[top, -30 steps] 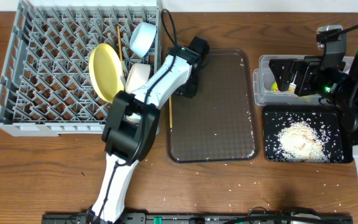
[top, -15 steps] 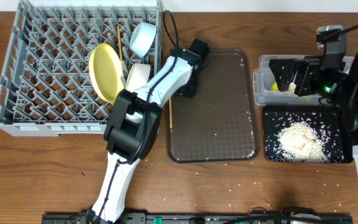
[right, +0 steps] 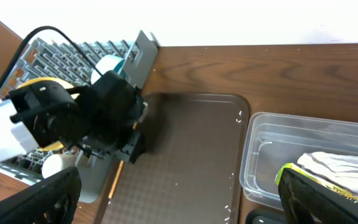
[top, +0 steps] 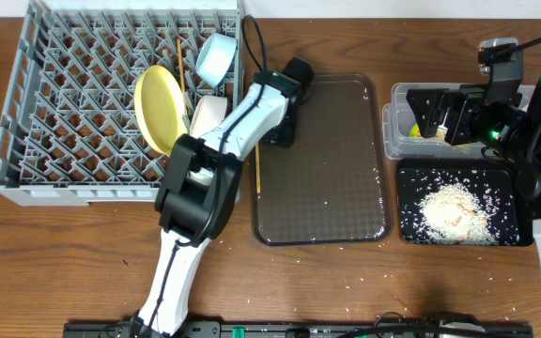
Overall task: Sort waste into correct bins and load items into the dishwasher
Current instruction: 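Return left gripper to tray and pinch second chopstick, then carry second chopstick with left gripper into rack and release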
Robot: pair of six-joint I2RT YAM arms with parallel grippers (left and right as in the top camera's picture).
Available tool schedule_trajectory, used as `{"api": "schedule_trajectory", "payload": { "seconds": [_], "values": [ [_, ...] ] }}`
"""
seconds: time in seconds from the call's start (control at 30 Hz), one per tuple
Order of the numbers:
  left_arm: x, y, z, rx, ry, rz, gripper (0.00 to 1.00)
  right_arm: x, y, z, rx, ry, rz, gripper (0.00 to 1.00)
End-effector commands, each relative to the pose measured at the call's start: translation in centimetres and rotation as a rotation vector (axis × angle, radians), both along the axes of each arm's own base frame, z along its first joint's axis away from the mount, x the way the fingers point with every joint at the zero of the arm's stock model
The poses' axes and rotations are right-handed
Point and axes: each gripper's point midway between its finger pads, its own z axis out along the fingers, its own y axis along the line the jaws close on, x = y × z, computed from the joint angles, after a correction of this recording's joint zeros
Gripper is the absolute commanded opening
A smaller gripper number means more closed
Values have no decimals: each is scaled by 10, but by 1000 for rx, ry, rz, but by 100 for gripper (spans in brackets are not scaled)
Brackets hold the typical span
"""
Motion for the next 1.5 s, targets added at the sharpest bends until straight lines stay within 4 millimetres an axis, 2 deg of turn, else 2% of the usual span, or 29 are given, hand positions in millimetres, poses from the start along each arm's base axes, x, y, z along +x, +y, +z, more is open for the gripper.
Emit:
{"api": "schedule_trajectory", "payload": {
  "seconds": [0.0, 0.13, 0.37, 0.57, 0.6, 0.67, 0.7, 0.8, 0.87, 0.97, 1.07, 1.13, 1.23, 1.3, 1.4, 1.47],
  "values": [
    [-14, 10, -27, -75, 130, 53, 60, 1, -2, 3, -12, -12, 0, 99],
    [-17, 6, -26, -184, 185, 83, 61, 1, -2, 3, -12, -12, 0, 99],
    [-20, 4, -26, -187, 193, 79, 62, 1, -2, 3, -12, -12, 0, 99],
    [-26, -8, -26, -183, 196, 49, 36, 1, -2, 3, -12, -12, 0, 99],
    [-27, -11, -26, -183, 196, 42, 30, 1, -2, 3, -12, -12, 0, 99],
    [-29, -16, -26, -182, 197, 30, 12, 1, -2, 3, -12, -12, 0, 99],
    [-30, -18, -25, -183, 196, 25, 8, 1, -2, 3, -12, -12, 0, 99],
    [-32, -27, -19, -186, 195, 8, 7, 1, -2, 3, -12, -12, 0, 99],
    [-31, -40, -5, -227, 188, -11, 8, 1, -2, 3, -12, -12, 0, 99],
    [-25, -55, 27, -277, 131, -54, 7, 1, -2, 3, -12, -12, 0, 99],
    [-11, -63, 80, -320, 7, -130, 7, 1, -2, 3, -12, -12, 0, 99],
    [1, -56, 118, -307, -111, -150, 8, 1, -2, 3, -12, -12, 0, 99],
    [23, -28, 179, -222, -331, -139, 7, 1, -2, 3, -12, -12, 0, 99],
    [38, 1, 218, -133, -479, -104, 7, 1, -2, 3, -12, -12, 0, 99],
    [58, 40, 260, -25, -639, -71, 7, 1, -2, 3, -12, -12, 0, 99],
    [73, 62, 273, 28, -701, -63, 7, 1, -2, 3, -12, -12, 0, 99]
  ]
}}
